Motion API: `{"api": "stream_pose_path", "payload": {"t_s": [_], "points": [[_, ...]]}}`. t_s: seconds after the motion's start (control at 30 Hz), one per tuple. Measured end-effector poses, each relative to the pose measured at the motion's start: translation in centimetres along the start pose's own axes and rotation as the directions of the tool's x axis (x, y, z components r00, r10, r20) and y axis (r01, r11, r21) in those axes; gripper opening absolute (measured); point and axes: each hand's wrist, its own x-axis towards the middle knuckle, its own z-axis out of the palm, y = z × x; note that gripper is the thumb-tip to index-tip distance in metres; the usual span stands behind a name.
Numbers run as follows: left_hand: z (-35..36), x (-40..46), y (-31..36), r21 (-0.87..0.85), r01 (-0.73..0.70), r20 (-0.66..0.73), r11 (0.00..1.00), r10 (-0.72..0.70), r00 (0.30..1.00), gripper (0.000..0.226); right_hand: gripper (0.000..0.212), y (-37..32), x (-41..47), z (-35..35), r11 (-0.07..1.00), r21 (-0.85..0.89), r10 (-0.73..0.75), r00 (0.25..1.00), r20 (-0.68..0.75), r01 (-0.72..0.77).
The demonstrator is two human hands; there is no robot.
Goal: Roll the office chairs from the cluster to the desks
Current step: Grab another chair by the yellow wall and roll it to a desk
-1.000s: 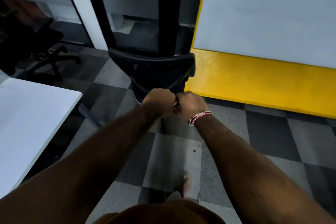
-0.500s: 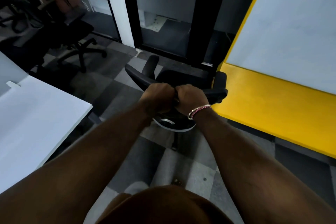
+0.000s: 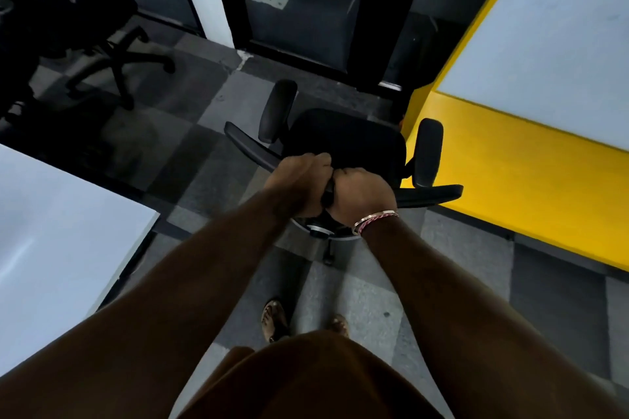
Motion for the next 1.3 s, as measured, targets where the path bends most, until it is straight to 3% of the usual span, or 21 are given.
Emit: {"api": "stream_pose_path", "payload": {"t_s": [0.23, 0.37, 0.43, 0.63, 0.83, 1.03, 1.3], "points": [[0.4, 1.7, -1.5, 0.150, -0.049, 0.004, 0.987, 0.049, 0.999, 0.027, 0.026, -0.6, 1.3, -0.3, 0.994, -0.089, 0.067, 0.998, -0.001, -0.067], [-0.1, 2.0, -0.6, 0.195, 0.063, 0.033, 0.979, -0.070, 0.997, 0.018, 0.027, -0.6, 1.6, -0.6, 0.988, -0.099, 0.125, 0.991, 0.055, -0.119], [0.2, 1.7, -0.4, 0.216, 0.055, 0.045, 0.975, -0.066, 0.997, 0.010, 0.028, -0.7, 1.4, -0.7, 0.987, -0.086, 0.143, 0.987, 0.076, -0.137], [0.6, -0.9, 0.7, 0.169, 0.080, 0.074, 0.982, -0.093, 0.993, 0.021, 0.023, -1.8, -1.0, -1.1, 0.992, -0.069, 0.112, 0.988, 0.103, -0.106], [1.6, -6.5, 4.8, 0.201, 0.219, 0.067, 0.955, -0.237, 0.969, 0.020, 0.021, -3.1, -6.5, -0.9, 0.998, -0.045, -0.036, 0.997, 0.070, 0.039], [3.9, -14.0, 12.9, 0.140, 0.457, 0.071, 0.878, -0.469, 0.880, 0.014, 0.026, -3.4, -15.6, -2.2, 0.970, 0.011, -0.243, 0.967, 0.074, 0.243], [6.5, -21.6, 21.0, 0.061, 0.634, 0.075, 0.771, -0.637, 0.767, 0.023, 0.022, -3.5, -23.9, -2.6, 0.892, -0.058, -0.441, 0.892, 0.097, 0.448]]}}
